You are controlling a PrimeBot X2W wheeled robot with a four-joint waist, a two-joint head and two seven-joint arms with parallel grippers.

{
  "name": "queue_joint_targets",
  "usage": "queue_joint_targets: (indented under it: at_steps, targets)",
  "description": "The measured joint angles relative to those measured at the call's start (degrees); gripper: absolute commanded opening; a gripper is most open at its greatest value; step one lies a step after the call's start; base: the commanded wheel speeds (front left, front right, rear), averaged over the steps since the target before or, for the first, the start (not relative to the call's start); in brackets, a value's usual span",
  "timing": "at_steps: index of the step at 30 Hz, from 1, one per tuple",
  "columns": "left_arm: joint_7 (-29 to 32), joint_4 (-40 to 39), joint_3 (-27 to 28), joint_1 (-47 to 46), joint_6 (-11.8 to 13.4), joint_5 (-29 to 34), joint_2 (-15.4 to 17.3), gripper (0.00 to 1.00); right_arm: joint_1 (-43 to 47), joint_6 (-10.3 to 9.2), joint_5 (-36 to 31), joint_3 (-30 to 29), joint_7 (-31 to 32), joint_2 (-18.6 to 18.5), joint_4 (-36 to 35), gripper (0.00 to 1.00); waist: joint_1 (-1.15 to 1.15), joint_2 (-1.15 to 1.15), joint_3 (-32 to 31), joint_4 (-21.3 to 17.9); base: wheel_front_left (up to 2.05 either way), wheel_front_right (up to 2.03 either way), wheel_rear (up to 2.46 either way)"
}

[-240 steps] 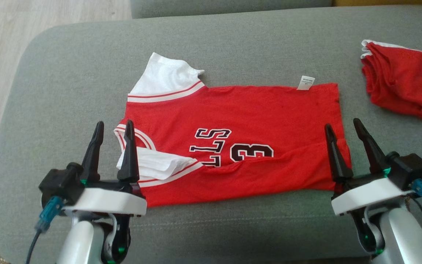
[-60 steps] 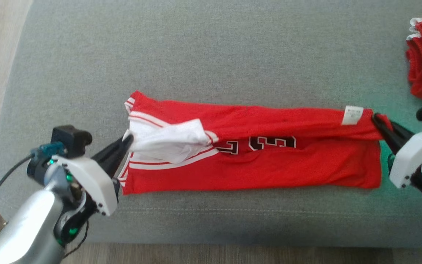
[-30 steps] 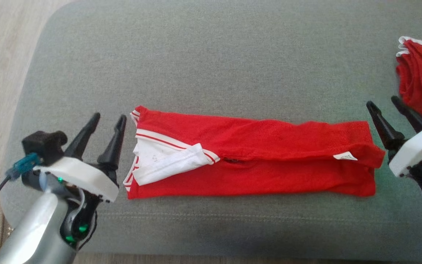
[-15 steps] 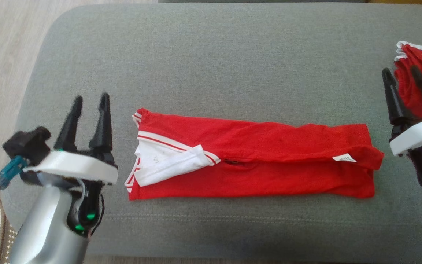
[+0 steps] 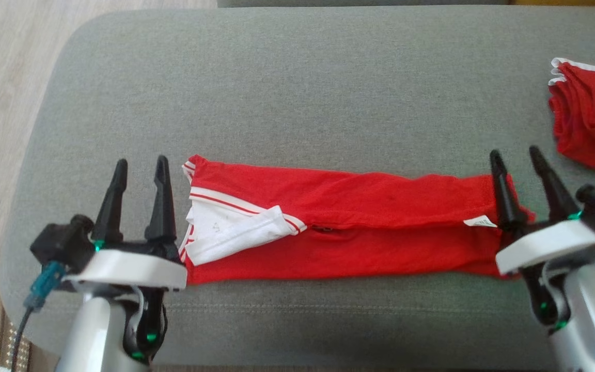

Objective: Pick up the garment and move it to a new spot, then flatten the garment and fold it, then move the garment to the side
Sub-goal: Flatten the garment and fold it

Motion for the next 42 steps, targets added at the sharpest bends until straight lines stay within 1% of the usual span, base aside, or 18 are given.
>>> queue_joint_targets:
  at_steps: [2,4,10,16,21,26,28,30,38,42]
  targets:
    - [0.00,-0.12,0.16,0.75,-0.60,1.30,-0.10,1.00,1.24,0.00,-1.00,-0.53,0.00,0.98,-0.41,1.00,0.00,0.00,0.06,-0.11,0.00,0.00,0.00]
    - [0.00,-0.24,0.09,1.17,-0.57,0.97,-0.15,1.00,1.84,0.00,-1.45,-1.07,0.00,1.62,-0.62,1.00,0.00,0.00,0.16,-0.15,0.00,0.00,0.00]
    - [0.00,-0.73,-0.68,1.13,0.09,0.30,-0.18,1.00,1.89,0.00,-1.97,-1.69,0.00,1.67,-0.97,1.00,0.00,0.00,0.30,-0.08,0.00,0.00,0.00]
    - [0.00,-0.91,-0.94,1.12,0.10,0.30,-0.19,1.00,1.88,0.00,-2.37,-2.59,0.00,1.67,-0.69,1.00,0.00,0.00,0.69,-0.03,0.00,0.00,0.00]
    - [0.00,-0.91,-1.47,1.10,0.18,0.30,-0.20,1.00,1.85,0.00,-3.79,-4.88,0.00,1.77,3.24,1.00,0.00,0.00,1.42,0.07,0.00,0.00,0.00]
    - [0.00,-0.65,-1.81,1.05,0.62,0.12,-0.20,1.00,1.22,0.00,-5.41,-8.34,0.01,3.60,7.65,1.00,0.00,0.00,1.85,0.05,0.00,0.00,0.00]
    - [0.00,-0.66,-1.93,1.01,0.62,-0.02,-0.20,1.00,1.03,0.00,-5.43,-8.95,0.07,3.80,8.45,1.00,0.00,0.00,2.14,0.05,0.00,0.00,0.00]
    - [0.00,-0.65,-2.47,0.69,0.62,-0.20,-0.21,1.00,-0.19,0.00,-6.00,-10.18,0.75,4.17,11.03,1.00,0.00,0.00,2.84,0.04,0.00,0.00,0.00]
    - [0.00,-0.66,-3.18,-0.37,0.64,-0.19,-0.22,1.00,-2.89,0.00,-5.82,-10.45,2.33,5.08,15.83,1.00,0.00,0.00,4.18,0.37,0.00,0.00,0.00]
    - [0.00,-0.65,-3.25,-0.96,0.67,-0.20,-0.24,1.00,-3.03,0.00,-5.56,-8.88,3.69,5.16,18.75,1.00,0.00,0.00,4.06,0.92,0.00,0.00,0.00]
